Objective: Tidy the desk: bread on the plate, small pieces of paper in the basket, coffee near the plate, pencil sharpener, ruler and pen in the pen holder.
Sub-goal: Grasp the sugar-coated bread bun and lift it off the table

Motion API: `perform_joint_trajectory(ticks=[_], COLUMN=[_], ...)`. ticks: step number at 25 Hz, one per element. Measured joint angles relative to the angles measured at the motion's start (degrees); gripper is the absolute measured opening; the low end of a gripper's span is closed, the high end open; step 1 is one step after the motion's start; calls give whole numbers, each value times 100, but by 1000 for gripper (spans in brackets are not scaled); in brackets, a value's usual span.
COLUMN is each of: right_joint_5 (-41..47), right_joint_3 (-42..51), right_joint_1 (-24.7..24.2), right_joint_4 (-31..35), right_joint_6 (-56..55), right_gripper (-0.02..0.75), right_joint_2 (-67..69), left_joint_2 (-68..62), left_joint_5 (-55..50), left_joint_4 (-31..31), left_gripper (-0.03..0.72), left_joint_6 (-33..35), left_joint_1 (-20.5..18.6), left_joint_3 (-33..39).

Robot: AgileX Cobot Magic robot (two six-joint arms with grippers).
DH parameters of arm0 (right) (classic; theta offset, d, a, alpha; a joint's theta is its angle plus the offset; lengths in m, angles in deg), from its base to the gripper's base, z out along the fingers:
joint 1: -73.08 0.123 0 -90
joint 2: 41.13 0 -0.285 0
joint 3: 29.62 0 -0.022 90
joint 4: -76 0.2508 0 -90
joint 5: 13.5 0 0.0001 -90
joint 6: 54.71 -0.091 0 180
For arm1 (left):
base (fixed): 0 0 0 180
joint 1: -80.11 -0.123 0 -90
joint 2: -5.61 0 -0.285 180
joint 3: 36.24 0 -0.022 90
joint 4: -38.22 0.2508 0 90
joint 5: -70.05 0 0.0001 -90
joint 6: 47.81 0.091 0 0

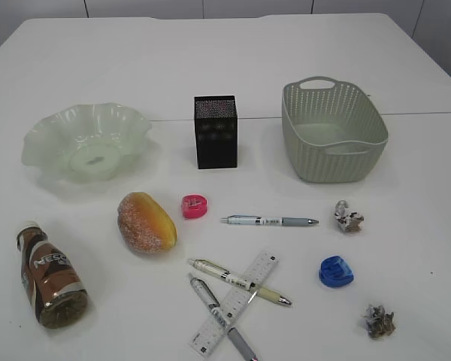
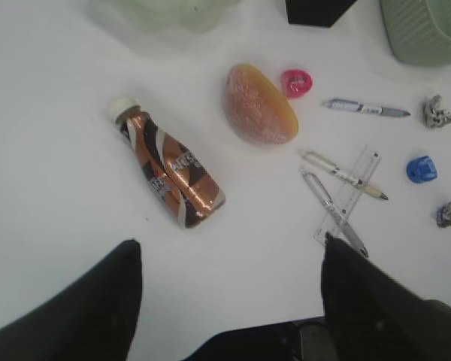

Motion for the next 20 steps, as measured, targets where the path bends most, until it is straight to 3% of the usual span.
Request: perform_joint_trajectory(ticks=[12,17,20], right_joint_5=[-69,-92,-92], right_joint_3=[-614,-641,-641], right_joint_1=[0,0,0], right_joint_4=[104,221,263], right_joint_6=[87,87,87], right_gripper=[405,405,405], right_joint_2=[1773,1905,1905], left_joint_2=[-2227,-2856,-3450], left_joint_5=[213,665,898], left_joint_4=[-841,-940,-944], left_gripper=[547,555,596], left_joint_6=[-12,-12,-34], left_joint_1=[53,552,914], left_joint_3=[0,-142,-680])
